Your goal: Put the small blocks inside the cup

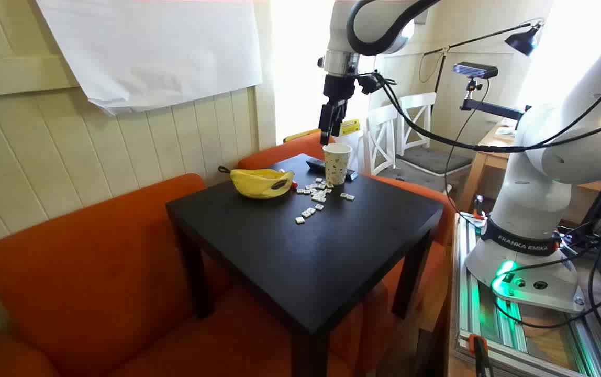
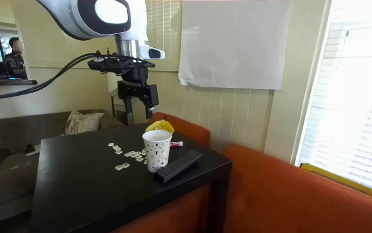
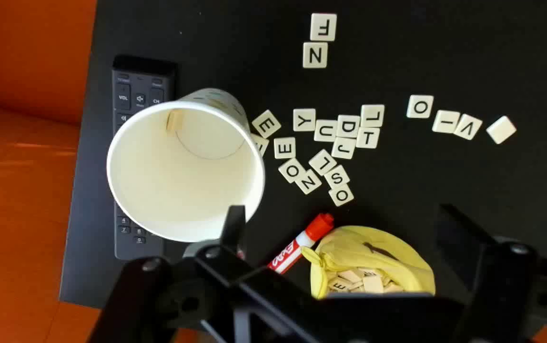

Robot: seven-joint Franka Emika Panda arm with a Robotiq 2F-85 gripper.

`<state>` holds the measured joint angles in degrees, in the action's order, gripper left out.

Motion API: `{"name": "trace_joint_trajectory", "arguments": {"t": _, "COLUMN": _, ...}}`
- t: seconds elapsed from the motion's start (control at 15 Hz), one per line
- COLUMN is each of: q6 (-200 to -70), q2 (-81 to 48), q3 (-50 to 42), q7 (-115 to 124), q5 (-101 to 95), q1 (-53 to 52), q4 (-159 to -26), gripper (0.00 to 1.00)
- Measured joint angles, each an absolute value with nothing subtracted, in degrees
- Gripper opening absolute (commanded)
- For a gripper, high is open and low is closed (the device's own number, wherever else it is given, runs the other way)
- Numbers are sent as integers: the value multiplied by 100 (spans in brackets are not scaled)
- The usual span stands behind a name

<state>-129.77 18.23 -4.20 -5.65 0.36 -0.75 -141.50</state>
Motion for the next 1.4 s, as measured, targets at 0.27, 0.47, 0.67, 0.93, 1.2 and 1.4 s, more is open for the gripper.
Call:
{"name": "trace_joint_trajectory", "arguments": {"t": 0.27, "q6": -12977, "q2": 1823, "q3": -420, "q7": -565, "q5": 36, "q1": -75, "q4": -14150, "gripper": 100}}
{"name": "trace_joint_trajectory", "arguments": {"t": 0.47, "q6": -12977, "q2": 1823, "q3": -420, "q7": -565, "q5": 36, "q1": -75, "q4": -14150, "gripper": 100}}
{"name": "trace_joint_trajectory", "arguments": {"t": 0.67, "q6": -12972, "q2": 1823, "q3": -410, "q7": -551, "q5": 30, "q1": -69, "q4": -14150, "gripper": 100}}
{"name": "trace_joint_trajectory", "arguments": {"t": 0.93, "q6": -12634, "q2": 1954, "q3": -262, "q7": -319, "q5": -196, "q1": -8, "q4": -14156, "gripper": 100}}
{"name": "trace_joint_trajectory", "arguments": {"t": 1.2, "q6": -11686, "q2": 2313, "q3": -54, "q7": 138, "q5": -562, "q1": 83, "q4": -14161, "gripper": 100}}
{"name": "trace_joint_trajectory", "arguments": {"t": 1.4, "q6": -11310, "q2": 2402, "q3": -35, "q7": 157, "q5": -509, "q1": 65, "q4": -14237, "gripper": 100}}
